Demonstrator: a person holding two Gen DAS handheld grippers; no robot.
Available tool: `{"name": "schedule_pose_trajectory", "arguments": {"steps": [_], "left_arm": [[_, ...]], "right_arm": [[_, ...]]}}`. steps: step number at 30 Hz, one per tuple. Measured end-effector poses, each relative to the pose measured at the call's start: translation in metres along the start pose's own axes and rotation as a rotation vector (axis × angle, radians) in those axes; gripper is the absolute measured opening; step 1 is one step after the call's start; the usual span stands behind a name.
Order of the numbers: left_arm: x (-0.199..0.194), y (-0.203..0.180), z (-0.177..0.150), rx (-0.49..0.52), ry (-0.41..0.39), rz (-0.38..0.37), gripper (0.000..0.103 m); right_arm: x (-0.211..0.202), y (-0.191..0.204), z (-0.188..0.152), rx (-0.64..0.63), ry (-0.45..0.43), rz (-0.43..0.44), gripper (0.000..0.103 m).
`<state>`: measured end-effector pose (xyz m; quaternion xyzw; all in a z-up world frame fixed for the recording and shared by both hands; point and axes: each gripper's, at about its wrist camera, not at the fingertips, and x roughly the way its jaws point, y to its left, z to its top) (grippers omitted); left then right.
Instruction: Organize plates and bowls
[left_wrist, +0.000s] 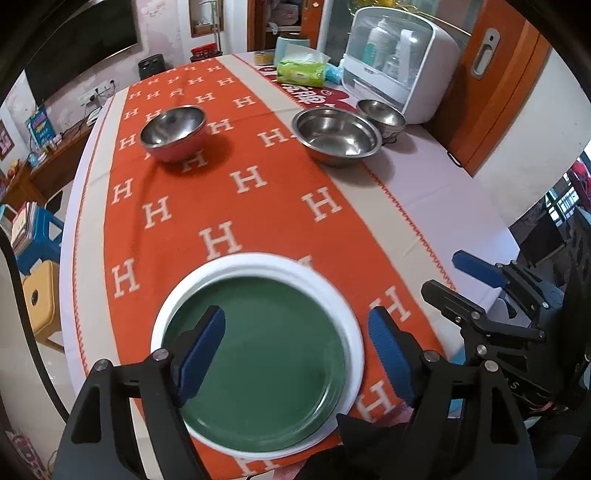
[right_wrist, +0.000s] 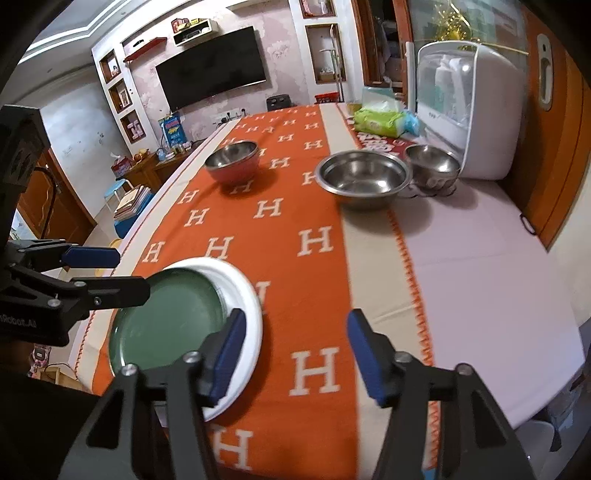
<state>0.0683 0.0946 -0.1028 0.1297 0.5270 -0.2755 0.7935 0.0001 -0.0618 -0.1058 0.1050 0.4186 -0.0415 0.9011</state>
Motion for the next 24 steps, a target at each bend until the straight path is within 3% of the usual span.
{"name": "schedule_pose_trajectory", "arguments": {"steps": [7,24], "left_arm": [[0.004,-0.026,0.03,0.016,-0.018,0.028,0.083],[0.032,-0.045,0.111,-0.119,-0.017,0.077,0.083]], "right_arm": [[-0.006,-0.035,0.022,-0.007,-0.001,-0.029,0.062],[0.008,-0.102,0.098,-0.062,-0.052,0.022,0.067]]}}
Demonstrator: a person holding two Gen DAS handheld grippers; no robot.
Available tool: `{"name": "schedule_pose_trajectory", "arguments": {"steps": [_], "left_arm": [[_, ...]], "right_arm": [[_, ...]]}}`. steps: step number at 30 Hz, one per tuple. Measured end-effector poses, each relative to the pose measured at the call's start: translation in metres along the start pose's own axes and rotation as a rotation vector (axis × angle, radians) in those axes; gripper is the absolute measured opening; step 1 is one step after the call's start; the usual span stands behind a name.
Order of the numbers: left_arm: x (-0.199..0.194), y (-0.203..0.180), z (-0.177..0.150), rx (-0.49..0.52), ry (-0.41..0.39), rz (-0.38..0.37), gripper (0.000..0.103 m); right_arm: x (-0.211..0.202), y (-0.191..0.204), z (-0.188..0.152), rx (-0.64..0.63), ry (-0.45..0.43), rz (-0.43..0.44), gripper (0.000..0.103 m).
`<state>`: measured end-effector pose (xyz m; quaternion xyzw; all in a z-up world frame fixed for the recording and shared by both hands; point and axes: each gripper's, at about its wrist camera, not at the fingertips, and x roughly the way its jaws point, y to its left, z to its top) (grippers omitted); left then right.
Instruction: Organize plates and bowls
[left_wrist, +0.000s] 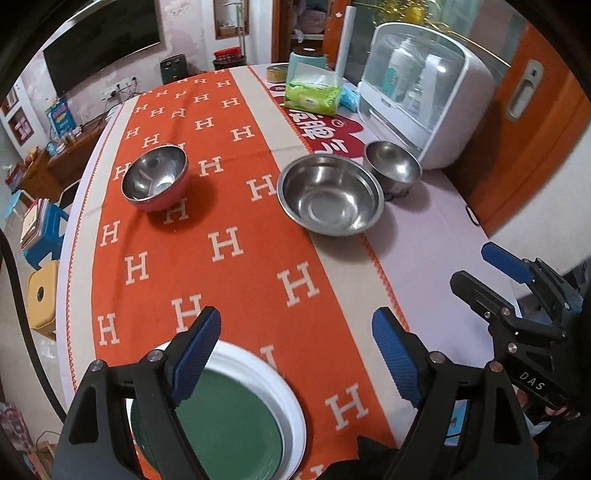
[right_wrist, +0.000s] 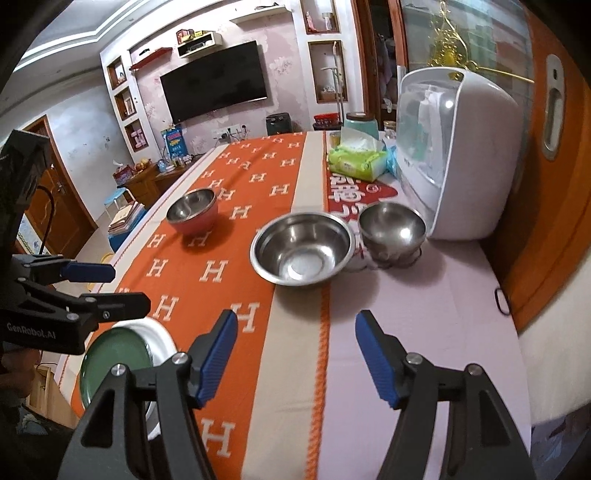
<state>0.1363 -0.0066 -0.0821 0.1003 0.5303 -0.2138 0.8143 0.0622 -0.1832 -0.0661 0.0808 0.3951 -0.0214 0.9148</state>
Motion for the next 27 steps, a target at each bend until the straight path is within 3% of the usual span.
{"name": "schedule_pose_trajectory", "arguments": {"steps": [11,19,27], "left_arm": [[0.027,-0.003,0.05,-0.101,-0.015,0.068,0.083],[0.053,0.006,0.075,-0.214,0.004,0.039,0.083],[0.088,0.01,0.085,-0.308,0.058,0.015,0.083]], "right_arm": [[0.038,-0.037,0.046,0.017,-0.02,0.05,0.067],[0.069,-0.056,0.066,0.03,-0.008,0.082,0.067],[0.098,-0.066,0.065,0.029,0.025,0.125,0.067]]}}
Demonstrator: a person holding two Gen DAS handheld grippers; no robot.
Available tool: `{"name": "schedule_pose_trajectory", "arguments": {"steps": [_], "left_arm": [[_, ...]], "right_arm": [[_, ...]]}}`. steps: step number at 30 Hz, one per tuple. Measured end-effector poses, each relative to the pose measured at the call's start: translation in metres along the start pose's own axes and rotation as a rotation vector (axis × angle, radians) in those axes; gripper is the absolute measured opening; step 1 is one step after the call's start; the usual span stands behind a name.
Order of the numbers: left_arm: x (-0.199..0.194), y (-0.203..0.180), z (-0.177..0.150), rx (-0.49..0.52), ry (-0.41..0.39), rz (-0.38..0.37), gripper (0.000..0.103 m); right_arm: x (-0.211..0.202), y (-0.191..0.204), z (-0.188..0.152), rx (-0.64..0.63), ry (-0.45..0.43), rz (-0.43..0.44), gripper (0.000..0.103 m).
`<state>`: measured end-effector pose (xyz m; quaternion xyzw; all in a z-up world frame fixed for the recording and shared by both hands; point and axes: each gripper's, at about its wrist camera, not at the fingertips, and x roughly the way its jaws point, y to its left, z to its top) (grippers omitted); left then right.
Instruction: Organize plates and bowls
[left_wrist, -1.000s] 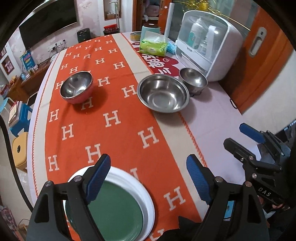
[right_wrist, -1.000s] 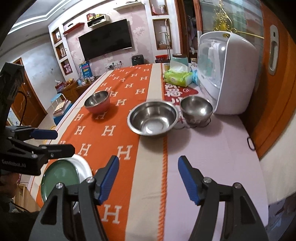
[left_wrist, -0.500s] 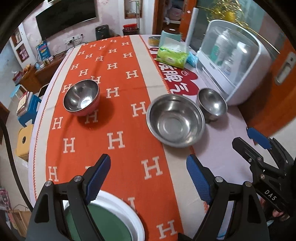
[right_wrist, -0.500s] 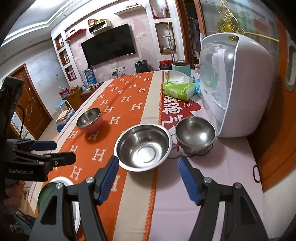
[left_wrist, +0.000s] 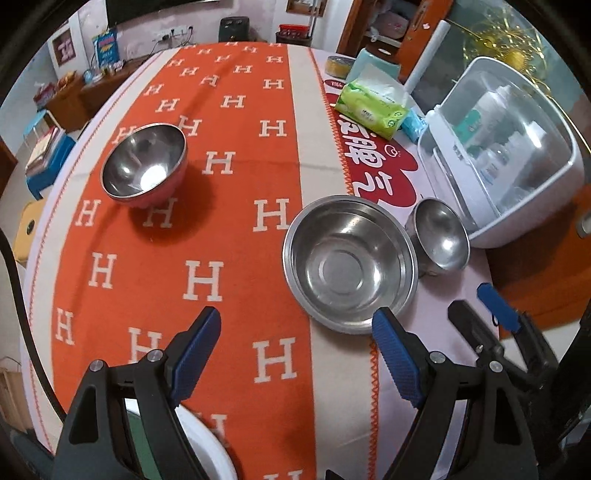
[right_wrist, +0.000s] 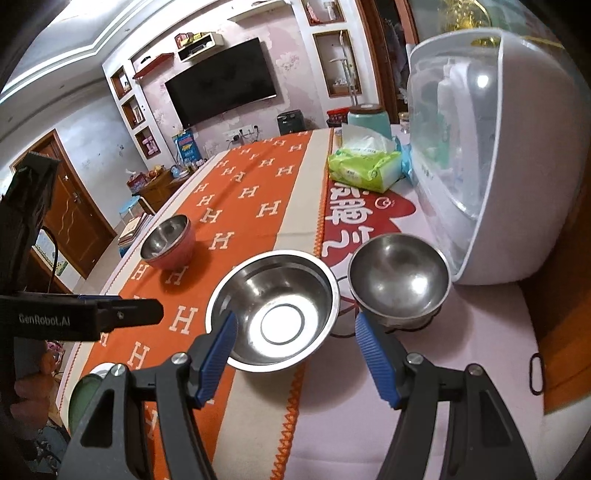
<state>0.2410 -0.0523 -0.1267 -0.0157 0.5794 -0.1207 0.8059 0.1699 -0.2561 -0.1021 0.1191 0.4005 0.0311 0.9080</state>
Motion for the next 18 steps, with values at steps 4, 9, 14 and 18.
{"name": "schedule_pose_trajectory", "arguments": {"steps": [4,9,14,18], "left_arm": [[0.018,-0.004,0.004,-0.021,0.022,0.004,0.083],[0.046,-0.005,0.009,-0.048,0.064,0.008,0.083],[0.069,-0.005,0.009,-0.066,0.099,0.004,0.083],[0.086,-0.004,0.009,-0.069,0.126,0.028,0.078]], "right_arm": [[0.019,-0.004,-0.005,0.014,0.029,0.023,0.067],[0.036,-0.007,-0.011,0.008,0.029,0.014,0.067],[0.054,-0.014,-0.015,0.033,0.049,0.02,0.067],[0.066,-0.021,-0.021,0.077,0.065,0.02,0.067]]}}
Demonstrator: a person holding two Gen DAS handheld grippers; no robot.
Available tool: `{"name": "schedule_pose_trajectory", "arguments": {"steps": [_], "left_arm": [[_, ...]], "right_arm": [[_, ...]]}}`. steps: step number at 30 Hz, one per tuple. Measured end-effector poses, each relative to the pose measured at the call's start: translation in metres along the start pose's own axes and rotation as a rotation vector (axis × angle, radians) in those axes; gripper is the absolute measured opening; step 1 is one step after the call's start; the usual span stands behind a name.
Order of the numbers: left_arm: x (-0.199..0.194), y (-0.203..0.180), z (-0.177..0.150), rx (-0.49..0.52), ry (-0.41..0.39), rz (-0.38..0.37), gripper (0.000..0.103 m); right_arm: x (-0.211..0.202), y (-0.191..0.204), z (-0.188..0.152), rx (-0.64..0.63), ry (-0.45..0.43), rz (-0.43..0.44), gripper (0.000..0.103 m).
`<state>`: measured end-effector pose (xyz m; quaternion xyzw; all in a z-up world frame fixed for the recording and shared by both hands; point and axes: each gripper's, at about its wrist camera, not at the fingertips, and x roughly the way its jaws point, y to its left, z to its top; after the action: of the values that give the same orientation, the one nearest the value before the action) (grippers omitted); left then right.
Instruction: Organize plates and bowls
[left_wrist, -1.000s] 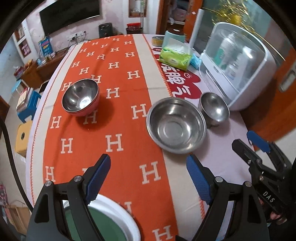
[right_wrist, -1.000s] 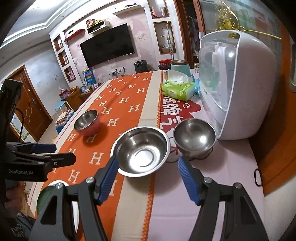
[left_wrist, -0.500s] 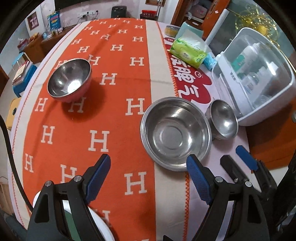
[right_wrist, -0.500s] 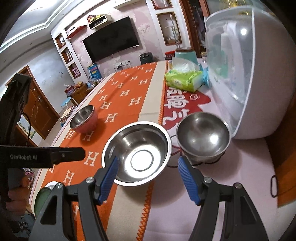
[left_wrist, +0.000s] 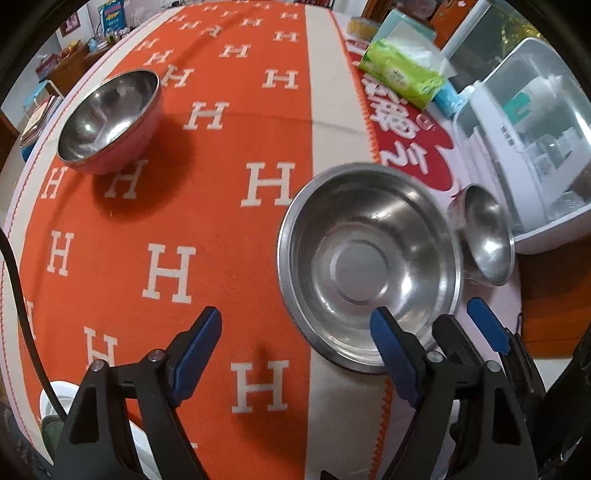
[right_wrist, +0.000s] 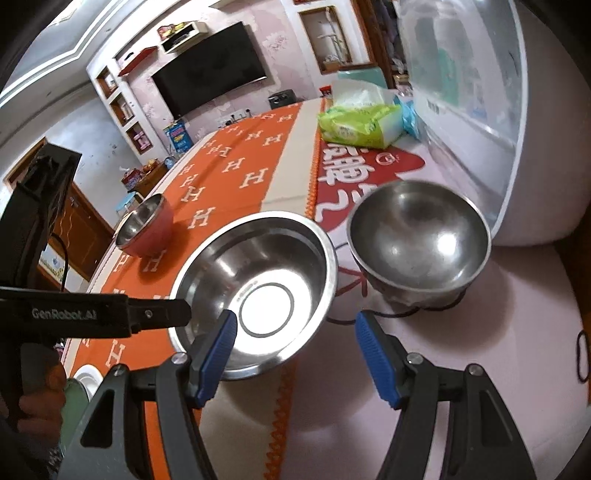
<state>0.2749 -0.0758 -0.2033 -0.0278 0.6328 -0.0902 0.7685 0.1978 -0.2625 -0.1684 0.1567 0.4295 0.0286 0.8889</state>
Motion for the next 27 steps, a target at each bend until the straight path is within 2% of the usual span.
{"name": "schedule_pose_trajectory", "arguments": {"steps": [3,5,8,9,10,12,15,27], "left_arm": [[0.011,0.001,0.001,-0.022,0.027,-0.011,0.07],[0.016,0.0,0.001,-0.028,0.036,-0.014,0.065],[0.023,-0.003,0.001,-0.029,0.052,-0.02,0.053],[0.024,-0.003,0.001,-0.027,0.058,-0.023,0.047],[0.026,-0.004,0.001,-0.025,0.066,-0.025,0.043],[0.028,-0.006,0.002,-0.022,0.075,-0.023,0.04],[0.031,-0.008,0.002,-0.016,0.076,-0.035,0.024],[0.026,-0.008,-0.001,-0.008,0.049,-0.07,0.021]], "right_arm": [[0.006,-0.005,-0.004,0.032,0.014,0.006,0.064],[0.008,-0.007,-0.005,0.041,0.019,0.004,0.054],[0.011,-0.011,-0.005,0.051,0.029,0.011,0.043],[0.012,-0.012,-0.005,0.06,0.032,0.017,0.041],[0.012,-0.013,-0.005,0.067,0.031,0.019,0.034],[0.011,-0.015,-0.005,0.081,0.023,0.036,0.029],[0.009,-0.013,-0.004,0.075,0.012,0.045,0.02],[0.006,-0.013,-0.004,0.088,0.008,0.038,0.019]]}}
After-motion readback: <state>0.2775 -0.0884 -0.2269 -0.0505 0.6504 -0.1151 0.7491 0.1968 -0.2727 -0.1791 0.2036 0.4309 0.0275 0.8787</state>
